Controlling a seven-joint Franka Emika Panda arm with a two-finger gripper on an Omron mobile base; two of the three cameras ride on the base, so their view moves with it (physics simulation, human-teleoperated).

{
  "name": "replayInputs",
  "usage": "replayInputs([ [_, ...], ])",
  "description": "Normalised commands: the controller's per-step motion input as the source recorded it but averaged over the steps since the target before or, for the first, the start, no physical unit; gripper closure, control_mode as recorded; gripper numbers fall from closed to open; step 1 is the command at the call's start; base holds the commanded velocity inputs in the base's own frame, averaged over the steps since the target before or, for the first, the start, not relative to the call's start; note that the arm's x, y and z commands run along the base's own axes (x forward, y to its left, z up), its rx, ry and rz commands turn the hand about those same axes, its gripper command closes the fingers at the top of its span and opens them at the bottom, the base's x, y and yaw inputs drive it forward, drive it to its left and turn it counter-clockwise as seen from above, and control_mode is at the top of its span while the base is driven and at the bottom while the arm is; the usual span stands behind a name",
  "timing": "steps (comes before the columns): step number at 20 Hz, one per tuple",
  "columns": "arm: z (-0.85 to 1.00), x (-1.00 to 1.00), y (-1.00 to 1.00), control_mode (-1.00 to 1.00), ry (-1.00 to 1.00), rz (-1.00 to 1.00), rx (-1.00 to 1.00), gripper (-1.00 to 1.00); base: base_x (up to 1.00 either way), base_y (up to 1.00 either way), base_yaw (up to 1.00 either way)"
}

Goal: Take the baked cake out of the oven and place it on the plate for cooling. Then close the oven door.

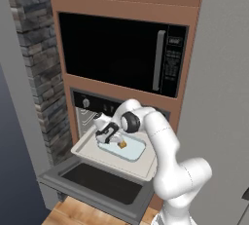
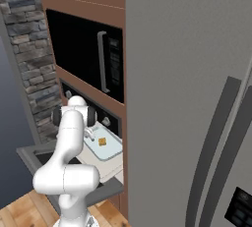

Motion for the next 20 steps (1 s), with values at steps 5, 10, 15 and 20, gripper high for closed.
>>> replayInputs([
  [5,0.01,-0.54,-0.09,-1.00,-0.49,0.00,-0.22,-1.00,0.00,0.00,0.00],
  [10,-0.37,-0.37,0.00,-1.00,-0.32,-0.08,-0.17,-1.00,0.00,0.00,0.00],
  [15,0.25,0.01,-0.09,-1.00,-0.27,-0.17,-0.05,-1.00,0.00,0.00,0.00],
  [20,0.12,0.01,0.00,-1.00,-0.26,-0.23,-0.10,-1.00,0.00,0.00,0.00],
])
